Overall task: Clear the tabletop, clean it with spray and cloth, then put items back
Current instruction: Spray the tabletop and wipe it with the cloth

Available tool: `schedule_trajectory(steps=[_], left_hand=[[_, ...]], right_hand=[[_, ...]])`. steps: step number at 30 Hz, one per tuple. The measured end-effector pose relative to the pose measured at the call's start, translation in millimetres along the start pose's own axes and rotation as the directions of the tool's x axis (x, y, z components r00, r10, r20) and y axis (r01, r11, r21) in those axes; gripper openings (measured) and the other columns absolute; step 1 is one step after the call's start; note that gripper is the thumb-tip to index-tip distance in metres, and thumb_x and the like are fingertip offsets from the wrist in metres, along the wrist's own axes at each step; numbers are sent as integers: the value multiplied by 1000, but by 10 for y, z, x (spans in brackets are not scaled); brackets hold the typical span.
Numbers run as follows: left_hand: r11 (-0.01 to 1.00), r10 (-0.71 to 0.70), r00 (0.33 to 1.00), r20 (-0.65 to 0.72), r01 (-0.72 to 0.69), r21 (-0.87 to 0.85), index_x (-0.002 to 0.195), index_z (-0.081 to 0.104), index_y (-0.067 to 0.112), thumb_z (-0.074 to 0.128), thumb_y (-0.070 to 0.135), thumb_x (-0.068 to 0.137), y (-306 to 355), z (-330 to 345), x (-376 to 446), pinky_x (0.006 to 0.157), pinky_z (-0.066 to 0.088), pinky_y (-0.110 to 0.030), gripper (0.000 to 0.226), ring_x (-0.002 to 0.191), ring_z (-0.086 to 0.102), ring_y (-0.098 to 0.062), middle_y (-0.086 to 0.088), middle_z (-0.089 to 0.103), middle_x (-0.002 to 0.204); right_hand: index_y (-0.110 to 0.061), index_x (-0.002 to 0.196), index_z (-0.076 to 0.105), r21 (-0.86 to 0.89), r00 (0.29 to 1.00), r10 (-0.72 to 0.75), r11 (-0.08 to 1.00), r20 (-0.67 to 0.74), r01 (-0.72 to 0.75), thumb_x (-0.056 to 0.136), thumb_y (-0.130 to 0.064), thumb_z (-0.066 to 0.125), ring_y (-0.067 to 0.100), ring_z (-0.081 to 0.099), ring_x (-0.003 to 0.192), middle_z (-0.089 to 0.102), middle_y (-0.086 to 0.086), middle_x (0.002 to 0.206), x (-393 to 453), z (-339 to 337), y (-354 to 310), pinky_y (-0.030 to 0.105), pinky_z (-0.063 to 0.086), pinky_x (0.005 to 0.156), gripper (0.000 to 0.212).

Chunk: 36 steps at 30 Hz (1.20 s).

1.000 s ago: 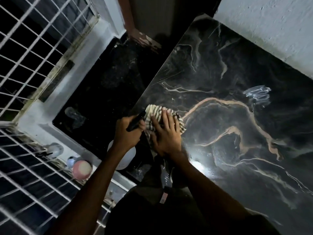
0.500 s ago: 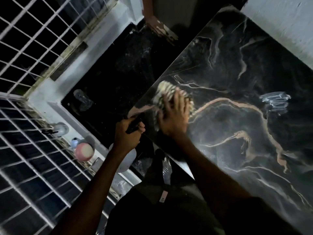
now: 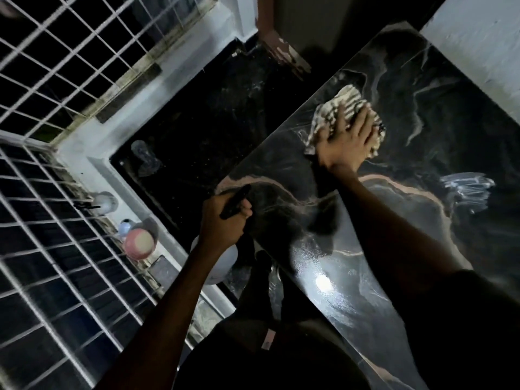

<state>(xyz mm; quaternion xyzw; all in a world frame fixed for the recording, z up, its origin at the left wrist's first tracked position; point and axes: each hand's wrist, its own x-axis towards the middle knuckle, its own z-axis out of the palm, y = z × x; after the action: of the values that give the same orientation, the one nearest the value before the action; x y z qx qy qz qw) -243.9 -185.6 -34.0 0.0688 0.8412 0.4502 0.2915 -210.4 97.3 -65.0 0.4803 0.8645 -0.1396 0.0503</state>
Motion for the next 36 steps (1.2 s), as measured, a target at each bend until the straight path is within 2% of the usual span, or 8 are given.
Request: schedule_trajectory(steps=[5, 8, 13, 18, 23, 27, 33, 36], left_hand=[[997, 75, 997, 8, -75, 13, 72, 71, 49, 65, 16, 79, 28, 25, -14, 42, 51, -29, 34, 51, 64, -2, 16, 71, 64], [996, 79, 997, -8, -79, 45, 89, 70, 38, 65, 29, 75, 21, -30, -3, 55, 57, -37, 18, 56, 63, 0, 13, 72, 68], [999, -17, 1000, -6, 17, 33, 68, 72, 43, 65, 21, 73, -12, -86, -19, 51, 55, -29, 24, 52, 64, -1, 19, 71, 62], [999, -19, 1000, 1, 19, 26, 67, 71, 40, 62, 17, 73, -36, -76, -71, 52, 52, -23, 25, 56, 65, 1, 20, 72, 65], [997, 51, 997, 50, -54, 59, 70, 71, 35, 63, 13, 78, 0, 14, -118, 48, 49, -14, 25, 56, 65, 4, 22, 71, 65], [990, 117, 988, 99, -124, 60, 82, 74, 25, 63, 14, 81, 95, 107, -98, 49, 50, -15, 16, 55, 64, 6, 27, 70, 69], [992, 78, 974, 214, -97, 79, 72, 67, 23, 64, 10, 76, 130, 340, 1, 54, 49, -18, 14, 65, 69, -1, 16, 73, 73], [985, 101, 955, 278, -135, 103, 72, 68, 26, 65, 8, 76, 201, 471, 74, 55, 50, -25, 18, 65, 69, -4, 14, 73, 74]], right_hand=[[-31, 157, 36, 32, 812, -574, 818, 111, 574, 98, -51, 43, 32, 11, 157, 18, 15, 169, -1342, 526, -488, 49, 2, 127, 62], [-29, 156, 38, 42, 687, -708, 701, 162, 712, 99, -50, 44, 30, 15, 157, 21, 11, 169, -1735, 656, -196, 51, 14, 126, 61], [-34, 159, 31, -13, 859, -497, 865, 123, 502, 98, -57, 36, 31, 21, 155, 20, 11, 169, -1234, 358, 755, 53, 18, 124, 65], [-34, 160, 28, 20, 998, -63, 998, 4, 63, 94, -54, 38, 38, 16, 155, 17, 19, 168, -505, 210, 98, 56, 12, 124, 70], [-31, 159, 31, 0, 823, -559, 827, 100, 562, 100, -50, 39, 35, 10, 157, 17, 17, 169, -1163, 531, -439, 51, 1, 127, 63], [-31, 161, 26, 43, 760, -639, 768, 119, 639, 104, -49, 37, 28, 8, 158, 13, 10, 171, -1875, 627, 243, 51, 11, 127, 61], [-37, 161, 23, -67, 981, -143, 986, 128, 153, 98, -56, 32, 32, 20, 155, 15, 9, 170, -1730, 188, 1507, 54, 15, 125, 66], [-37, 162, 17, -16, 981, 193, 981, 37, -192, 97, -55, 29, 34, 14, 156, 14, 14, 170, -1244, 84, 1194, 55, 9, 125, 69]])
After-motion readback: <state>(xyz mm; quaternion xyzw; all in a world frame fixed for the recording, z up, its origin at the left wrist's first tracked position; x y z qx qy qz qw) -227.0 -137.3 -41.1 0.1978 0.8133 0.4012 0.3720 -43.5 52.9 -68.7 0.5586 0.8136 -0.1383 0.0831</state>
